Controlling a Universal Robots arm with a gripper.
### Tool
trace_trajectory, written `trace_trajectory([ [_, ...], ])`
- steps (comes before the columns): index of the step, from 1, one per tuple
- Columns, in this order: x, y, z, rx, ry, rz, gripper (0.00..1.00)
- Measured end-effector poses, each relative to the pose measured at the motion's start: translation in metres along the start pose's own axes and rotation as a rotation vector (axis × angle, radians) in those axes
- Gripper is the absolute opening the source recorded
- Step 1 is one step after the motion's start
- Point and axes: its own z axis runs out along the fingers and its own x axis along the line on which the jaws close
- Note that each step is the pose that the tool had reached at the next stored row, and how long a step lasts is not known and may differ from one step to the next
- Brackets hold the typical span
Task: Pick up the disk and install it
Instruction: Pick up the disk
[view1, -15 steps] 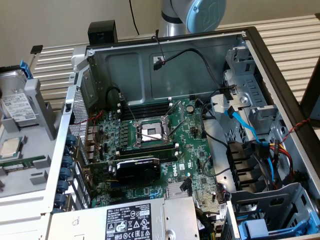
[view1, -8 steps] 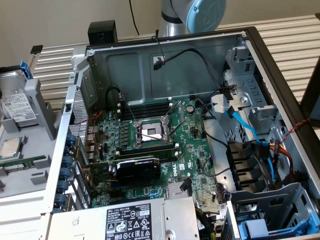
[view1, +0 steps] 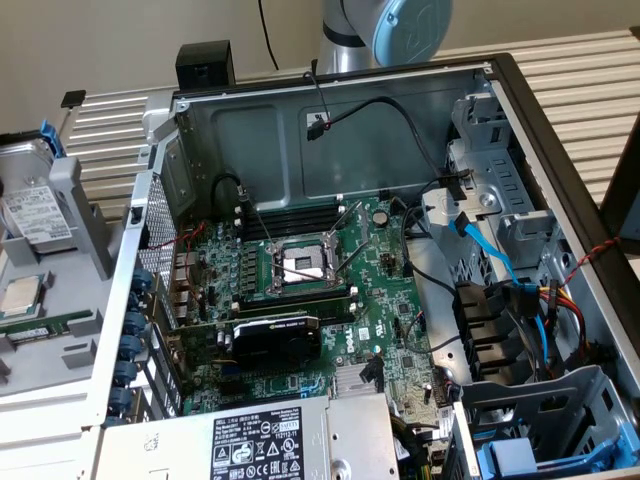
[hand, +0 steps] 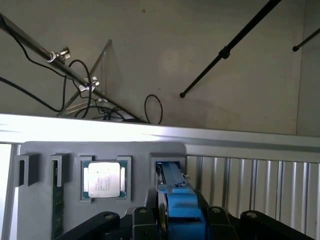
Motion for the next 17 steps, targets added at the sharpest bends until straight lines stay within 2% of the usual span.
trace_trajectory([
  [13,0.0001,-0.0016,-0.0001,-0.0017,-0.0001,0.0,0.38],
  [17,0.0002,-0.0016,0.0004,-0.0054,-0.0002,0.001,0.38],
])
